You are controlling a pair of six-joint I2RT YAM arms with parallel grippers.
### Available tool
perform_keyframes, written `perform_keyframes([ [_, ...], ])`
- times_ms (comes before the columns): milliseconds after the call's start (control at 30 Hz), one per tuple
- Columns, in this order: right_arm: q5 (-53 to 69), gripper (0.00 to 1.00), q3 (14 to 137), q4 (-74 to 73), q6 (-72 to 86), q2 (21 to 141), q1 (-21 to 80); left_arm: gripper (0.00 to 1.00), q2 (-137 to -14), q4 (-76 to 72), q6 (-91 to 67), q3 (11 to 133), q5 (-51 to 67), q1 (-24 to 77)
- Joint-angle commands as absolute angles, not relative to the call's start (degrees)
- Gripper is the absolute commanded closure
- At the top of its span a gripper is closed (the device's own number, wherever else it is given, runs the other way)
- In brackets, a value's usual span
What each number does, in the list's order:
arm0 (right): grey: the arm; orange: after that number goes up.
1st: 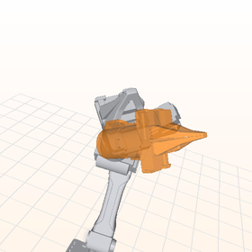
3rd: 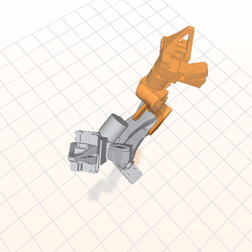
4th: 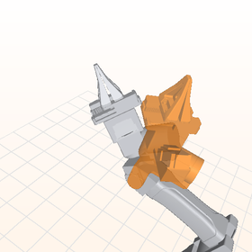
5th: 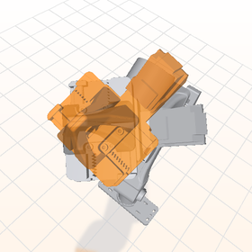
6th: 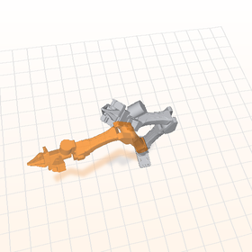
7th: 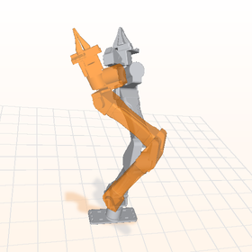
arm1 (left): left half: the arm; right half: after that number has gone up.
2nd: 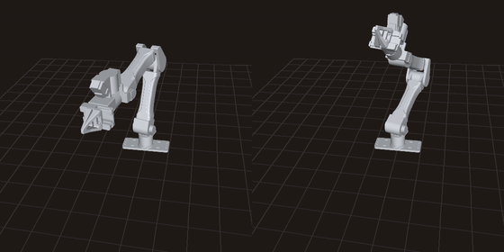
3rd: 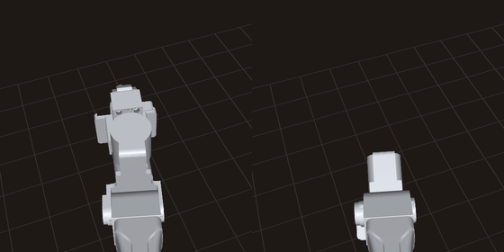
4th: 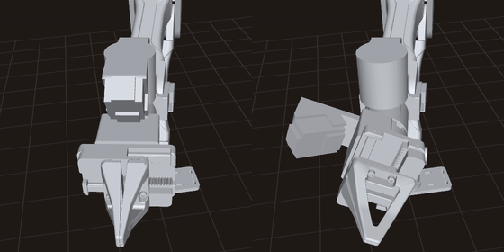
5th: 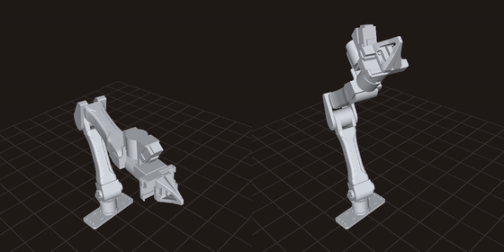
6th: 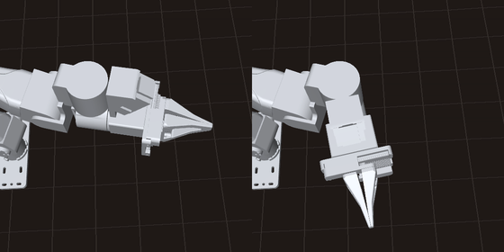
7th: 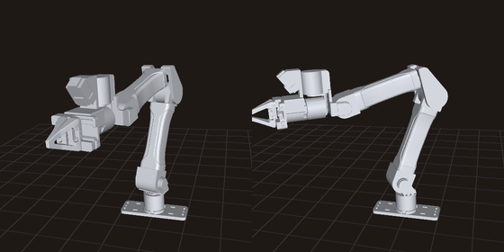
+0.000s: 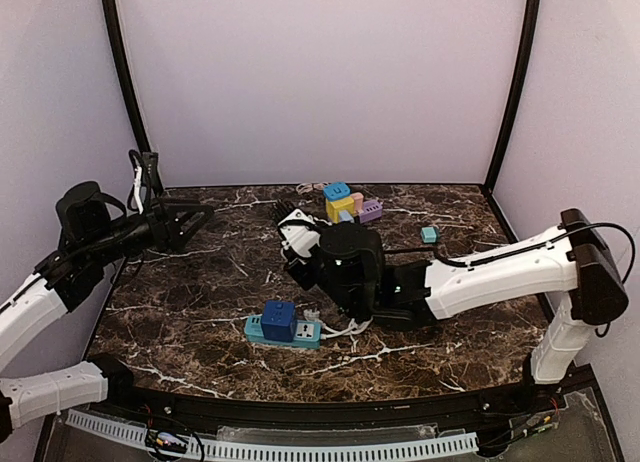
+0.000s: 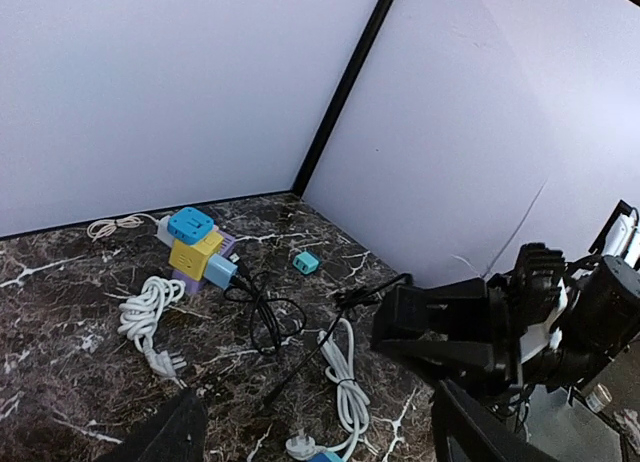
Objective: Insert the plug
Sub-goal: Pick up the plug from the center of the board.
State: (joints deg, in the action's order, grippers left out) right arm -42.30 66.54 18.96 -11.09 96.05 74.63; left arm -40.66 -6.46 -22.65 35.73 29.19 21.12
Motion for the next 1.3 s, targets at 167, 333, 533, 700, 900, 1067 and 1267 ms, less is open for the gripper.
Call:
perform_keyframes([
  [167,-41.7,1.00,76.8,43.5,-26.6,106.9,76.1,0.22,-53.9,2.9,-11.1,49.2,32.1,29.7],
  [333,-37.0,1.00,78.9,37.1,-20.1,107.1,76.1,0.25,-56.5,2.7,-6.5,50.4,30.0,32.3],
  [533,-35.8,1.00,82.4,32.4,-17.4,109.5,76.2,0.29,-58.4,0.3,-1.2,52.5,28.3,32.9],
  [700,-35.2,1.00,84.8,28.9,-16.8,111.0,76.1,0.30,-58.8,0.2,-1.6,54.6,29.5,33.0],
  [900,-33.3,1.00,83.4,26.4,-12.8,109.9,75.0,0.25,-60.2,-1.3,-12.0,58.2,35.6,28.3],
  [1067,-32.3,1.00,80.7,27.1,-9.2,107.8,73.9,0.28,-61.4,-0.3,-12.7,59.0,38.3,27.6],
  [1267,-34.1,1.00,81.1,26.4,-9.7,107.9,73.9,0.30,-62.1,6.6,-5.3,59.5,33.7,32.3],
])
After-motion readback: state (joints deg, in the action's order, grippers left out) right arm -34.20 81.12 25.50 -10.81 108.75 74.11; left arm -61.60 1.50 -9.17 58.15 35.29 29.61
